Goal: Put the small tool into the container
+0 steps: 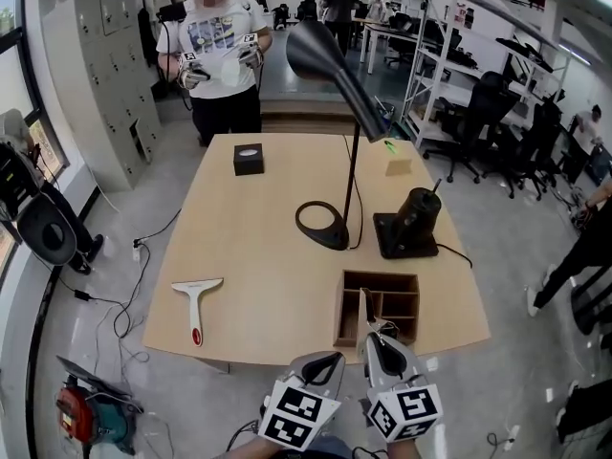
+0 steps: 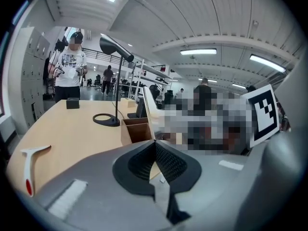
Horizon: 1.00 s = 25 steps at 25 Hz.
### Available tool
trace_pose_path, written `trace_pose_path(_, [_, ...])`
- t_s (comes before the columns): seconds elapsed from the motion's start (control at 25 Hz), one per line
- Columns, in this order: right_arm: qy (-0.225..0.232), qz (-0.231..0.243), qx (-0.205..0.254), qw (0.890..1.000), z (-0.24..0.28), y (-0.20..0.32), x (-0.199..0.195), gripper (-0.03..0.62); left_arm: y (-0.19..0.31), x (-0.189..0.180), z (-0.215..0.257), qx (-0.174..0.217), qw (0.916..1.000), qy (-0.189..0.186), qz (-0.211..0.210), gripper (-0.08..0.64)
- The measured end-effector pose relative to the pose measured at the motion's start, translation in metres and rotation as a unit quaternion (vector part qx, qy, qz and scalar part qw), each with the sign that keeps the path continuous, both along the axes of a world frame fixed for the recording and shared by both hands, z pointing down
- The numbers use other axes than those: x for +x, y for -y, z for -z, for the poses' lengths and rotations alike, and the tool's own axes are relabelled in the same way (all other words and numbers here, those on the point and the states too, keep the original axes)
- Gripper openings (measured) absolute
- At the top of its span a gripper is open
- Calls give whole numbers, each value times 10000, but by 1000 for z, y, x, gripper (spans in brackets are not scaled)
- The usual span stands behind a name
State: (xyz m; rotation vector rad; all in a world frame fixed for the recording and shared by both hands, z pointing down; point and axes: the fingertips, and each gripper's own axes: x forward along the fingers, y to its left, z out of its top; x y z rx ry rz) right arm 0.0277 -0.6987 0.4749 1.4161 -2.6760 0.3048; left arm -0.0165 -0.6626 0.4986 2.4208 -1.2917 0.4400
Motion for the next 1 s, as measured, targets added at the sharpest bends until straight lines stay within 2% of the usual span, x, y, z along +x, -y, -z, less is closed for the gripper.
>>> trace_pose_path(0.36, [6,214,99,9997,-3,67,22,8,57,22,2,17,9997,58,250,3])
trace_pose_path(0.72, [53,318,22,9995,-34,104,12,8,88,12,-10,21,9993,106,371,5])
trace_pose_path(1.0, [-140,357,-87,9992,-52,118,23,8,98,22,-11,-63,9988,113,463,3])
